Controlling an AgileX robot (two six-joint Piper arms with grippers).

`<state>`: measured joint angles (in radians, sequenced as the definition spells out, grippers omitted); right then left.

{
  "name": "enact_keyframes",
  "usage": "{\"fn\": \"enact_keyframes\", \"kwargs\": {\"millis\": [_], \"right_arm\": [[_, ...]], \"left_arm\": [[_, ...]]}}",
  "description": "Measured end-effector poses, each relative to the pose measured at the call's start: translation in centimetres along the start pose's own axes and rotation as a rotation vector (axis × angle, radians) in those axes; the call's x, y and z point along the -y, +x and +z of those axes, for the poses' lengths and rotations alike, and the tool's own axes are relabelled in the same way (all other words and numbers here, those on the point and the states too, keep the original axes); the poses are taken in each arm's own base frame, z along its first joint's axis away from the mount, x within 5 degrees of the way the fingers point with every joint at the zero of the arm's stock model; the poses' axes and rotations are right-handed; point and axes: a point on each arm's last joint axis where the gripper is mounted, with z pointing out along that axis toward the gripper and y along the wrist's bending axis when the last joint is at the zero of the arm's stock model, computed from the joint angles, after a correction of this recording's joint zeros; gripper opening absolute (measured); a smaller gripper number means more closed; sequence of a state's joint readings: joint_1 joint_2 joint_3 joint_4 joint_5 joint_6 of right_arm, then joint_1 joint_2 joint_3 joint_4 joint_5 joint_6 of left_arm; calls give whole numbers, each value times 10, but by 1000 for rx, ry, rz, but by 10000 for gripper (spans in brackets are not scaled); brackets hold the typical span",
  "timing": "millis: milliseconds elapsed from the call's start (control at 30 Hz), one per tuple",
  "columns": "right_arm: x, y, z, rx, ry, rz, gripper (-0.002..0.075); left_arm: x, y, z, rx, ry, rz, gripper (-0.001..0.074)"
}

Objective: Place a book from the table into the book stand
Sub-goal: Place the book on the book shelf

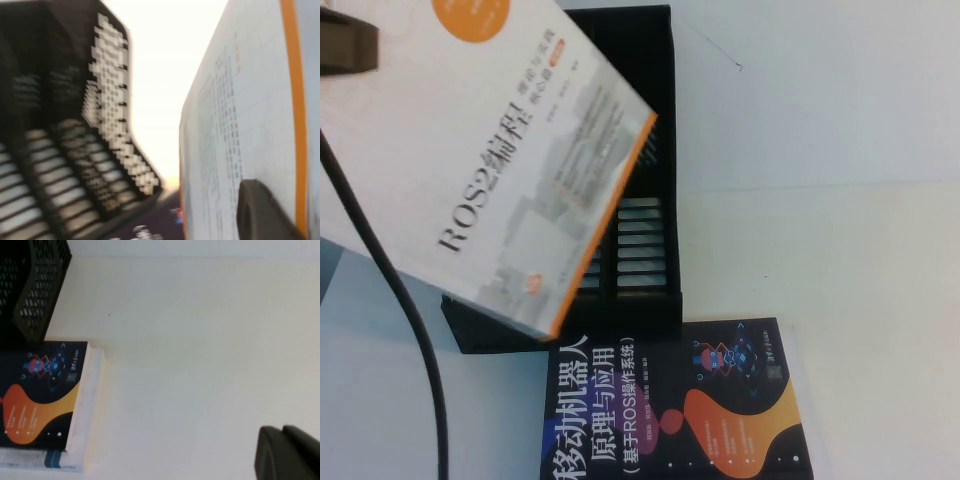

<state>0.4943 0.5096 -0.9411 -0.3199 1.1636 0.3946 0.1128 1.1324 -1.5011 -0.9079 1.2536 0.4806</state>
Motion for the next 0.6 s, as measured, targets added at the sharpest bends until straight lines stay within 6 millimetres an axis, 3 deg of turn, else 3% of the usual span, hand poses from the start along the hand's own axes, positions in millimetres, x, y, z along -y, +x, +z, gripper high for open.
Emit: {"fn": "enact_keyframes", "kwargs": {"millis": [167,600], "right_arm": [[0,0,0,0,0,2,0],[0,0,0,1,0,2,0]], "left_arm": [[-7,-17,-7,-30,-132,-5,103],[-84,-30,40,-31,-315,-197,103]]}}
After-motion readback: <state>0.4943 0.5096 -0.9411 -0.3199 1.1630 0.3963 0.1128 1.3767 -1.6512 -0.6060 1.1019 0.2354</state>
